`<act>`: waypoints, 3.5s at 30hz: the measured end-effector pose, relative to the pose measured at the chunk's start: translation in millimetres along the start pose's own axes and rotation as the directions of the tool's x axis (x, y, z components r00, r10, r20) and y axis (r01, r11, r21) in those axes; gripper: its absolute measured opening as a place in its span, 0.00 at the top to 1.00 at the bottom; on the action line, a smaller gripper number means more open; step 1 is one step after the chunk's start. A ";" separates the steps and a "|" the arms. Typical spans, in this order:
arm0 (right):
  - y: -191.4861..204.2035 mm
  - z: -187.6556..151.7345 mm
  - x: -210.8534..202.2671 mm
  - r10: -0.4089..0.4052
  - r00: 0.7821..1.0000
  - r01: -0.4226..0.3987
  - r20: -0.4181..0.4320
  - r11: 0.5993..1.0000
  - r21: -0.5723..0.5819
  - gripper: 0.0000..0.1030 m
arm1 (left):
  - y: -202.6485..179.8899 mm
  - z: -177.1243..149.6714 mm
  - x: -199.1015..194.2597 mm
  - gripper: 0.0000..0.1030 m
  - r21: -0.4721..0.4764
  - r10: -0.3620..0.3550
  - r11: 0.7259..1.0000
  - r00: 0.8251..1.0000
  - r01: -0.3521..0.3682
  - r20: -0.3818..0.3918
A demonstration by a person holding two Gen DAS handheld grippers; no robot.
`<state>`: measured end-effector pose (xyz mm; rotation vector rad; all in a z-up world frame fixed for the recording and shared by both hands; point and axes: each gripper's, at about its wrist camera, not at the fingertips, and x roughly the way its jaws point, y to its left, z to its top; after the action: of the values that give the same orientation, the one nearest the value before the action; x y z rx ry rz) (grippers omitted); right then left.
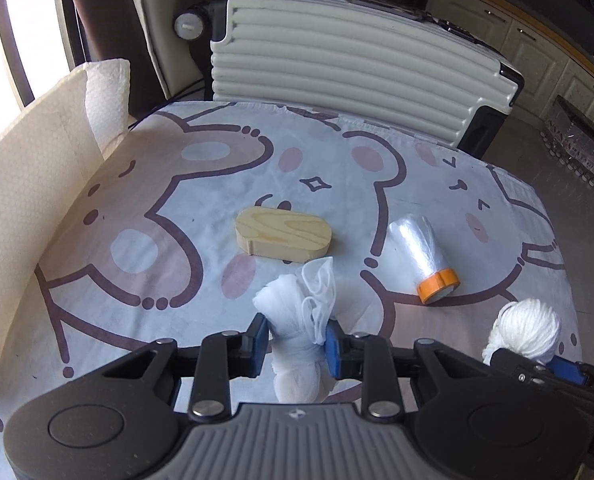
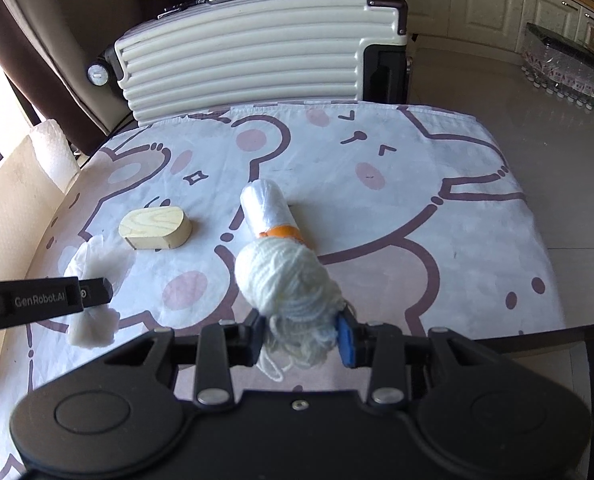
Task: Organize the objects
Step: 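Lift the cloth bundle and yarn ball and carry both over the black box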
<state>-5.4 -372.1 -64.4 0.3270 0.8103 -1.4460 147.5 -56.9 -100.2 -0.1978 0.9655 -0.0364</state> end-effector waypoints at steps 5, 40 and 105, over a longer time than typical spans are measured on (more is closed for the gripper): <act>4.5 -0.8 -14.3 -0.038 0.999 0.038 0.025 0.999 -0.012 0.63 | -0.8 -4.6 -17.2 0.70 0.060 0.012 0.998 0.999 -0.014 0.031; 16.9 -12.4 -71.7 -0.098 0.992 0.102 0.084 0.994 -0.036 0.63 | 14.5 -22.8 -74.3 0.70 0.106 0.060 0.992 0.995 -0.068 0.084; -149.2 -69.4 -169.8 -0.337 0.941 0.331 0.028 0.936 0.120 0.63 | -164.8 -70.2 -117.9 0.70 0.216 -0.259 0.944 0.966 0.248 0.024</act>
<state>-154.8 -220.9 39.1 0.2463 0.7716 -1.8172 32.2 -215.2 -12.8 -0.1247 0.8725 -0.3682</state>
